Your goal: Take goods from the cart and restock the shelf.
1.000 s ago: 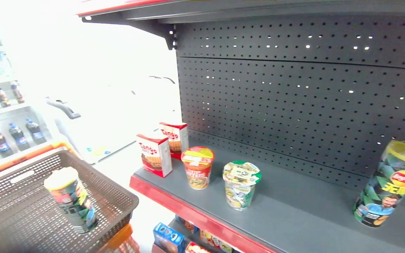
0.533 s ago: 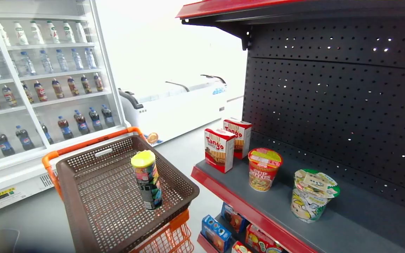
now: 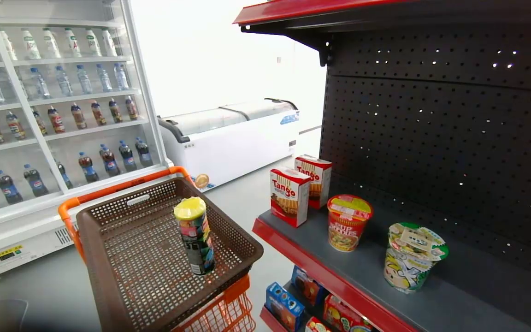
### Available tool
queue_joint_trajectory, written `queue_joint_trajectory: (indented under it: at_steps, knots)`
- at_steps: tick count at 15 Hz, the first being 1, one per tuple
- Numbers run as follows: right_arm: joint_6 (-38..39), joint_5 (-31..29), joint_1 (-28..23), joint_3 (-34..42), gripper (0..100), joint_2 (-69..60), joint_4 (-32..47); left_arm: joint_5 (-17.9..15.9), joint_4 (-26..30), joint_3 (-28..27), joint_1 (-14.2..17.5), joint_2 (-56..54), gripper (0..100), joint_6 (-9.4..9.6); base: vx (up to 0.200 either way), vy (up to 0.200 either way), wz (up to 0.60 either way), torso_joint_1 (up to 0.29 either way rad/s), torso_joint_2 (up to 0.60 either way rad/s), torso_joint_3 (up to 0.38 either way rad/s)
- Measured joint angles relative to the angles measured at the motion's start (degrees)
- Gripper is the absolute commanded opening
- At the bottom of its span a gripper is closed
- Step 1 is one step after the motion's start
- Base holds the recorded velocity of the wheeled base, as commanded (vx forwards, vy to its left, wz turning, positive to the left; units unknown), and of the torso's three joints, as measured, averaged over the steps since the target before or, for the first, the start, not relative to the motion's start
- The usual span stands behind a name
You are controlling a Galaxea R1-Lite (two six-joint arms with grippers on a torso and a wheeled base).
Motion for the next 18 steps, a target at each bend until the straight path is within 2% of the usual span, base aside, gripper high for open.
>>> queue_joint_trajectory:
  at_steps: [3, 5, 7, 10, 14, 16, 18]
  knots:
    - [0.0, 0.0, 0.0, 0.0, 100, 0.0, 0.0, 0.4, 2.7, -13.0, 0.1, 10.4, 100, 1.34, 0.000, 0.000, 0.00, 0.000, 0.00, 0.000]
    - [0.0, 0.0, 0.0, 0.0, 100, 0.0, 0.0, 0.4, 3.6, -20.9, 0.2, 23.1, 100, 3.85, 0.000, 0.000, 0.00, 0.000, 0.00, 0.000]
    - [0.0, 0.0, 0.0, 0.0, 100, 0.0, 0.0, -0.5, 1.6, -25.9, -0.4, 36.5, 100, 6.02, 0.000, 0.000, 0.00, 0.000, 0.00, 0.000]
    - [0.0, 0.0, 0.0, 0.0, 100, 0.0, 0.0, -3.6, -6.8, -30.0, -1.7, 56.4, 100, 7.09, 0.000, 0.000, 0.00, 0.000, 0.00, 0.000]
    - [0.0, 0.0, 0.0, 0.0, 100, 0.0, 0.0, -6.3, -22.7, -33.4, -2.8, 80.2, 100, 7.36, 0.000, 0.000, 0.00, 0.000, 0.00, 0.000]
    - [0.0, 0.0, 0.0, 0.0, 100, 0.0, 0.0, -6.9, -29.1, -34.2, -3.6, 88.8, 100, 7.34, 0.000, 0.000, 0.00, 0.000, 0.00, 0.000]
    - [0.0, 0.0, 0.0, 0.0, 100, 0.0, 0.0, -6.9, -32.2, -34.2, -5.2, 94.9, 100, 6.90, 0.000, 0.000, 0.00, 0.000, 0.00, 0.000]
